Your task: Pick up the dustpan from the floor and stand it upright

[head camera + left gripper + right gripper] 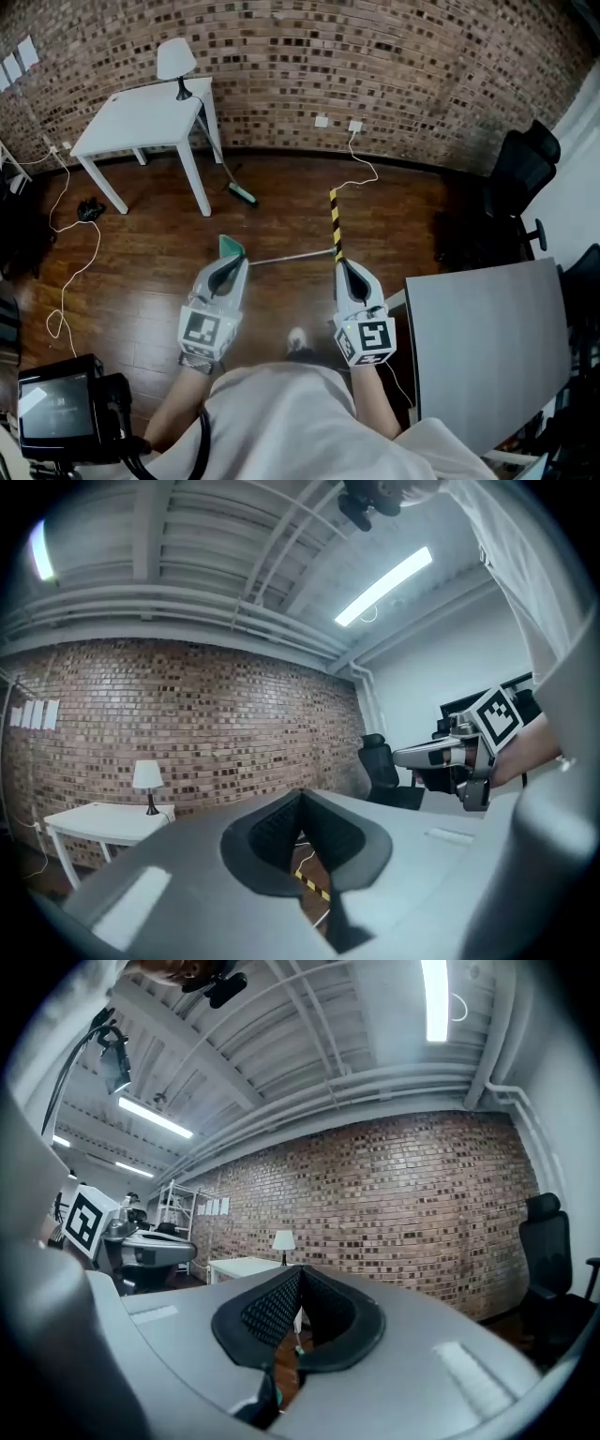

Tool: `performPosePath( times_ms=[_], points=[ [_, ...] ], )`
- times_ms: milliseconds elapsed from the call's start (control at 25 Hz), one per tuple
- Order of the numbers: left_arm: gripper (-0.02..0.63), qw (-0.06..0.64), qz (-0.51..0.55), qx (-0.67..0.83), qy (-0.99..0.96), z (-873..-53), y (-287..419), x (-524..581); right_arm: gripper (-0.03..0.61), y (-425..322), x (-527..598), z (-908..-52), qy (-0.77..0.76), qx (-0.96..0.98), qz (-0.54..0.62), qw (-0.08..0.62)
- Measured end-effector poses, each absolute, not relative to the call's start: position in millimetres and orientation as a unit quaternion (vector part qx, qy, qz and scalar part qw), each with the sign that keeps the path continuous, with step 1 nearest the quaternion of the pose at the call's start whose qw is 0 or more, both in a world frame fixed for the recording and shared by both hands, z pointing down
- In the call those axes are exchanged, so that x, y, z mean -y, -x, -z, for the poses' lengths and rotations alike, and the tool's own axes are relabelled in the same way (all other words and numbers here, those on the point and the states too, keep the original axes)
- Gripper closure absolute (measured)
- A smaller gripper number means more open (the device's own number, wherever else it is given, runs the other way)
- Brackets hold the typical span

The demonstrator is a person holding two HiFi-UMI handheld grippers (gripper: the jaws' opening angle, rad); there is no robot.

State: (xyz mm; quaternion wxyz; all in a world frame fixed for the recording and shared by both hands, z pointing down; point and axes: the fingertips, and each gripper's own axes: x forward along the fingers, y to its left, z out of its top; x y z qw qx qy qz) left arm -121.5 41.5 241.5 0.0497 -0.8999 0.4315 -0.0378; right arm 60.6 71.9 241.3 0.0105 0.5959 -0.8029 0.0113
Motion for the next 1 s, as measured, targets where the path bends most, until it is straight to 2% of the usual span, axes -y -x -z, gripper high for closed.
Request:
performPosePath(
  times_ms=[200, 400, 1000],
  points=[
    [0.612, 0.078, 0.035, -0.429, 0.899, -221, 79, 47, 0.566, -113, 15, -221, -0.596, 0.803, 0.005, -0.003],
    [0.612, 0.076, 0.040, -0.440, 0.894, -218, 72, 100, 0.566, -133, 73, -221, -0.597, 0.802, 0.008, -0.003],
    [0.612, 0.058, 0.057, -0.434, 0.897, -242, 100, 165, 0.566, -98, 130, -223, -0.601, 0.799, 0.004, 0.005]
  ],
)
